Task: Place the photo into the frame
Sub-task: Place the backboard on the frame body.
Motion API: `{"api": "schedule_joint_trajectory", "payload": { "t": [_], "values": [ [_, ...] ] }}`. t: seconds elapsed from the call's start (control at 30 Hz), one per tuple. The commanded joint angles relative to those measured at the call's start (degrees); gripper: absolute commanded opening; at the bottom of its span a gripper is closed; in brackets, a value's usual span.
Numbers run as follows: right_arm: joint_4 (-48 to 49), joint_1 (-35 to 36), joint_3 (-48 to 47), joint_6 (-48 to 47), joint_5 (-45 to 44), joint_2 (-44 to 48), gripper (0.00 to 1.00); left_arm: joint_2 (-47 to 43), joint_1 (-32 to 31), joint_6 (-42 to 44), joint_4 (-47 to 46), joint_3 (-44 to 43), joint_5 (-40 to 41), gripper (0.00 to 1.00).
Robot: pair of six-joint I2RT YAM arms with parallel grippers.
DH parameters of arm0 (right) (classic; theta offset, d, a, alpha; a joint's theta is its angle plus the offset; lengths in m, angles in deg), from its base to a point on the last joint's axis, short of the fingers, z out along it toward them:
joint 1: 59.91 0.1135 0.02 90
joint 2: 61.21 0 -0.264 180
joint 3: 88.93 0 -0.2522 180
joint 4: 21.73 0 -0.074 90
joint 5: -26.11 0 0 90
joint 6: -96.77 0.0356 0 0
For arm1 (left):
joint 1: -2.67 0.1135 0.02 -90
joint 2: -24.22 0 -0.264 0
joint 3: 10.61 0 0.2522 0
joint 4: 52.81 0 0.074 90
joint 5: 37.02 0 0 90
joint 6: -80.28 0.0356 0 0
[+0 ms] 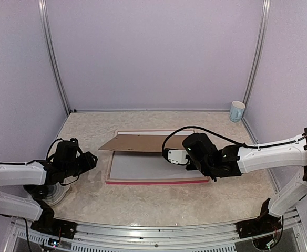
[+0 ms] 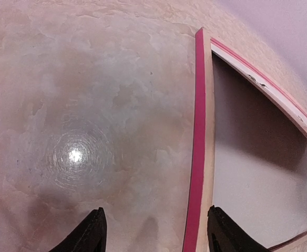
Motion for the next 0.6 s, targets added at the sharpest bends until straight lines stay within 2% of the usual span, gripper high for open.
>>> {"api": "schedule_joint_trajectory", "payload": {
  "t": [0.0, 0.47, 0.57],
  "values": [
    [5.37, -0.72, 0.17, 2.22, -0.20, -0.44, 0.00, 0.12, 0.31, -0.23, -1.52, 0.82, -0.68, 0.65],
    [8.23, -2.76, 1.12, 0.99, 0.41, -0.80, 0.00, 0.86, 0.30, -0.29, -2.57, 1.14, -1.10, 0.65],
    [7.80, -2.85, 1.00, 0.99, 0.00, -0.90, 0.13, 0.82, 0.33, -0.30, -2.42, 1.13, -1.04, 0.65]
  ]
}}
